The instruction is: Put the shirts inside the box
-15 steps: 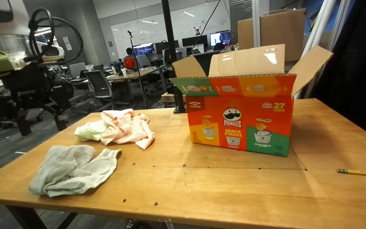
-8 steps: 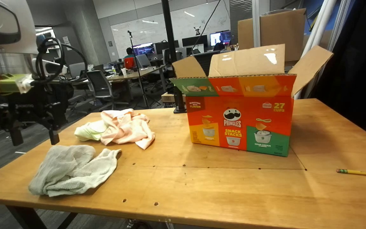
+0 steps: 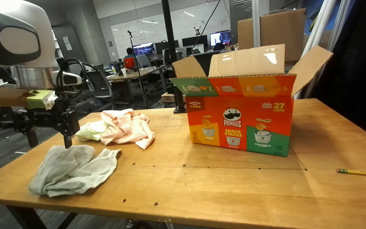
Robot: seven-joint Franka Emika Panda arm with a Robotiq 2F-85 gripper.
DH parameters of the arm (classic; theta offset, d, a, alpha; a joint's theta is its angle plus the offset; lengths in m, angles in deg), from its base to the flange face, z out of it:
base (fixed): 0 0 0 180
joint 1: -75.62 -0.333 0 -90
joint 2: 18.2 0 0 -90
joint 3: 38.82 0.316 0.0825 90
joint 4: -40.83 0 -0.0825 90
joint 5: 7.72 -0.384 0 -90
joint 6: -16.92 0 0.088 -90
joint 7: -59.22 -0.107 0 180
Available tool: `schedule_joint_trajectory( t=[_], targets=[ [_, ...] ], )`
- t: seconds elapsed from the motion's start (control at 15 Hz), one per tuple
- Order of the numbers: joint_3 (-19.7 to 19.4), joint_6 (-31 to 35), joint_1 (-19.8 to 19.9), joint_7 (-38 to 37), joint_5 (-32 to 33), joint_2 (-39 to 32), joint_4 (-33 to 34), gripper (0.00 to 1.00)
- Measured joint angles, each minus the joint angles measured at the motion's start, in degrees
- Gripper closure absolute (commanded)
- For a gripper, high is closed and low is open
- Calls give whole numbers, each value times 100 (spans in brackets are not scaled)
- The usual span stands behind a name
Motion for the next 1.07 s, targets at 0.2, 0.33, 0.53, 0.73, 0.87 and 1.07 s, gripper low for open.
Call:
schedule_joint_trajectory(
  t=[0.2, 0.33, 0.53, 0.73, 0.87, 1.07],
  targets=[
    [-55, 336, 0, 280, -44, -264, -124, 0],
    [-73, 544, 0, 428, -48, -457, -197, 25],
    [-77, 717, 0, 583, -48, -729, -238, 42],
    [-75, 765, 0, 656, -6, -854, -235, 65],
    [-64, 760, 1, 656, 154, -851, -224, 80],
    [-35, 697, 1, 630, 481, -782, -191, 100]
  ],
)
